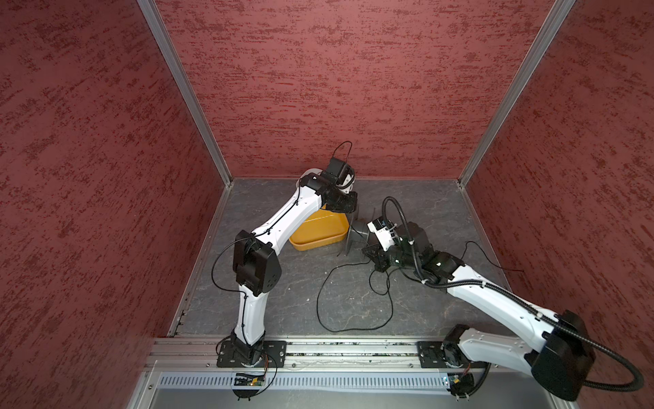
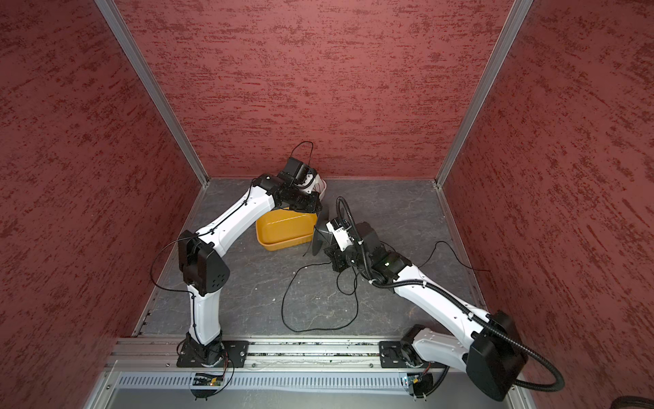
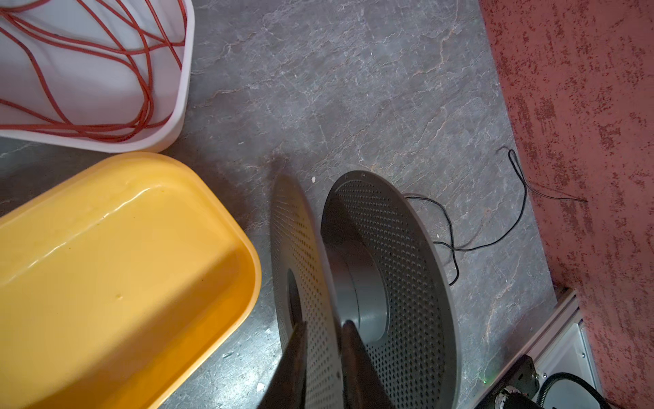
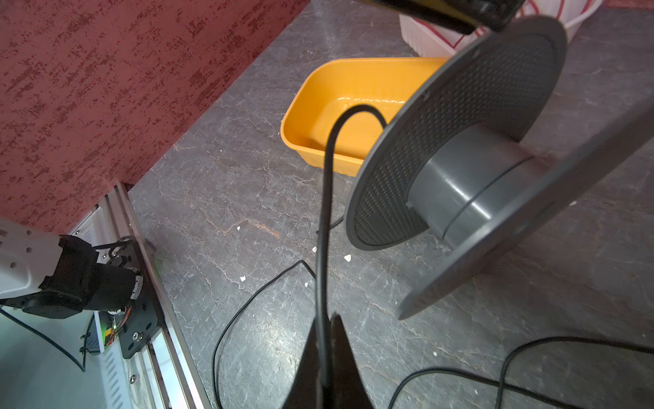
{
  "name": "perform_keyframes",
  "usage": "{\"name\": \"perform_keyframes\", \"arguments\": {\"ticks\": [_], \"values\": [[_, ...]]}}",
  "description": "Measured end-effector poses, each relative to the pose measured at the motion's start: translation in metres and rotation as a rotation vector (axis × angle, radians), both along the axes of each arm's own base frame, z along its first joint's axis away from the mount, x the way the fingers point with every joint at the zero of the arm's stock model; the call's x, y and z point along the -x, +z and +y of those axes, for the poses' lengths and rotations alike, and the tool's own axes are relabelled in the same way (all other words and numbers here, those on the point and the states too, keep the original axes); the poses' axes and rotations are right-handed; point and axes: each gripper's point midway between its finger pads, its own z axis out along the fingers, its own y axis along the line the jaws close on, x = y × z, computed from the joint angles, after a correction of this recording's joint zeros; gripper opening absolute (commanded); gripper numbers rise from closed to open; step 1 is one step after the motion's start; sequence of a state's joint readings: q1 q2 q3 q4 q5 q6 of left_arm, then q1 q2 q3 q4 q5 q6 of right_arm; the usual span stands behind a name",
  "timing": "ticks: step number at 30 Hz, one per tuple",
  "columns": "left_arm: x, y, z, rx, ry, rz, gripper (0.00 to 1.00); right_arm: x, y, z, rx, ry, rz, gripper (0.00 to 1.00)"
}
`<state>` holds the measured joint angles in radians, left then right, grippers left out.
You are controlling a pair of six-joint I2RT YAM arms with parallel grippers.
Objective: Wrap the cables
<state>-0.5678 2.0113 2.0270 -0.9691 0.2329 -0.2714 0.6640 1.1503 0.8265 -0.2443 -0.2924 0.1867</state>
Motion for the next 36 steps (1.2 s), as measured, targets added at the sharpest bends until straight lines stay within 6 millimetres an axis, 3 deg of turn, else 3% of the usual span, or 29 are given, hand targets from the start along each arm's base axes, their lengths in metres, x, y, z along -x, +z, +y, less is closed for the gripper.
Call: {"name": "perform_keyframes", "arguments": {"ticks": [5, 10, 12, 21, 30, 36], "values": [[-0.004, 0.001, -0.005, 0.006, -0.005, -0.006, 0.24, -0.009, 0.008, -0.013, 0.002, -0.068, -0.032, 0.00], [-0.010, -0.007, -0.016, 0.005, -0.023, -0.001, 0.37, -0.013, 0.013, -0.022, -0.007, -0.105, -0.045, 0.00], [-0.009, -0.009, -0.018, 0.003, -0.031, 0.002, 0.44, -0.010, 0.012, -0.022, -0.013, -0.094, -0.038, 0.00], [-0.002, -0.007, -0.019, -0.004, -0.046, 0.021, 0.53, 0.011, 0.009, -0.020, -0.054, -0.015, -0.009, 0.00], [0.004, -0.008, -0.016, -0.015, -0.065, 0.031, 0.53, 0.015, -0.033, -0.027, 0.061, -0.039, 0.172, 0.00], [0.013, -0.014, -0.012, -0.021, -0.072, 0.056, 0.52, 0.004, -0.035, -0.042, 0.122, -0.117, 0.195, 0.00]]}}
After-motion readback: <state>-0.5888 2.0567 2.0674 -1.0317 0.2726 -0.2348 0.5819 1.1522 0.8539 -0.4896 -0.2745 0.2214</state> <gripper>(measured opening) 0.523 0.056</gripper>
